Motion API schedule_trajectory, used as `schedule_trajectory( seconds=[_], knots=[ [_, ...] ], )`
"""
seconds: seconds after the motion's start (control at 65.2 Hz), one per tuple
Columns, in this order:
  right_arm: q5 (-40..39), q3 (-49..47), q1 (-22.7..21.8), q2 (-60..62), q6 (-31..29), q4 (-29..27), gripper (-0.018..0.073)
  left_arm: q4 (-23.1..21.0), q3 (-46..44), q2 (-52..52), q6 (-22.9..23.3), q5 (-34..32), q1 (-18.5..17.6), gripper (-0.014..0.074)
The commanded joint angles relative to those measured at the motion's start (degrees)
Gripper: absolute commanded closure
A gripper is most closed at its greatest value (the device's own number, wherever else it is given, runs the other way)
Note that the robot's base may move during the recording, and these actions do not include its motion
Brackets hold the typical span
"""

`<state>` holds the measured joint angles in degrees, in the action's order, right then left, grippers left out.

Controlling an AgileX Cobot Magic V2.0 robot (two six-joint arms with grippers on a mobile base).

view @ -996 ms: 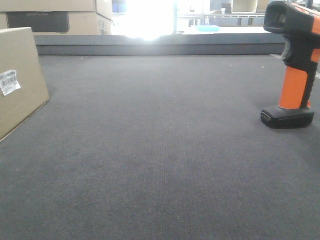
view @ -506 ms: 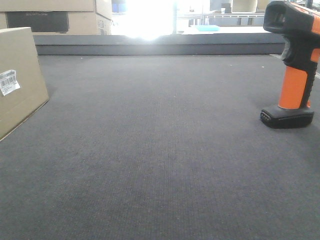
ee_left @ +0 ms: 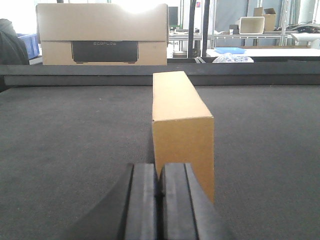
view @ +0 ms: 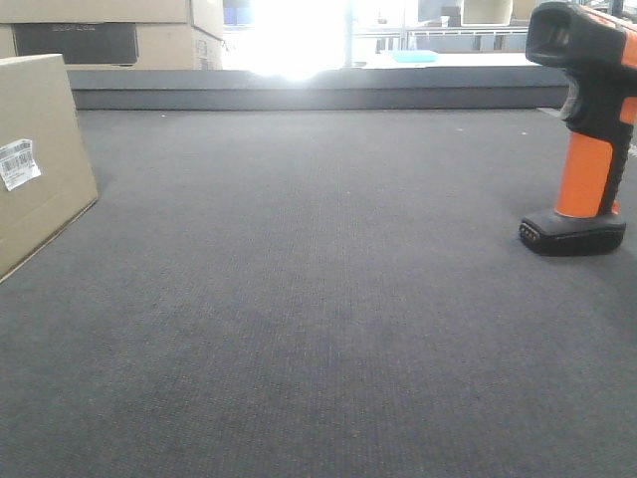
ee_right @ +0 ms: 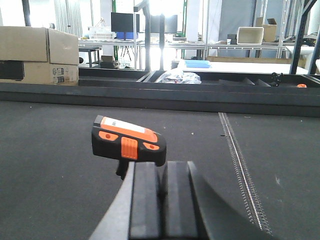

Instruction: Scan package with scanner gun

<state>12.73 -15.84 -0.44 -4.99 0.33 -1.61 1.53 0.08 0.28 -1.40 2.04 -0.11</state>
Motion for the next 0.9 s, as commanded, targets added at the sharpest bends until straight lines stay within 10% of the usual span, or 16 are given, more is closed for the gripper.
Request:
schedule_trajectory(
  seconds=[0.0, 0.889],
  knots=[
    [-0.8, 0.1, -0.2, 0.3, -0.3, 0.4, 0.0712, -0.1, -0.1, -0.3, 0.4, -0.5, -0.2, 0.0708],
    [-6.8, 15.8, -3.3, 5.0, -0.3, -3.6, 0.0712, -0.1, -0.1, -0.3, 0.4, -0.5, -0.2, 0.0708]
  ],
)
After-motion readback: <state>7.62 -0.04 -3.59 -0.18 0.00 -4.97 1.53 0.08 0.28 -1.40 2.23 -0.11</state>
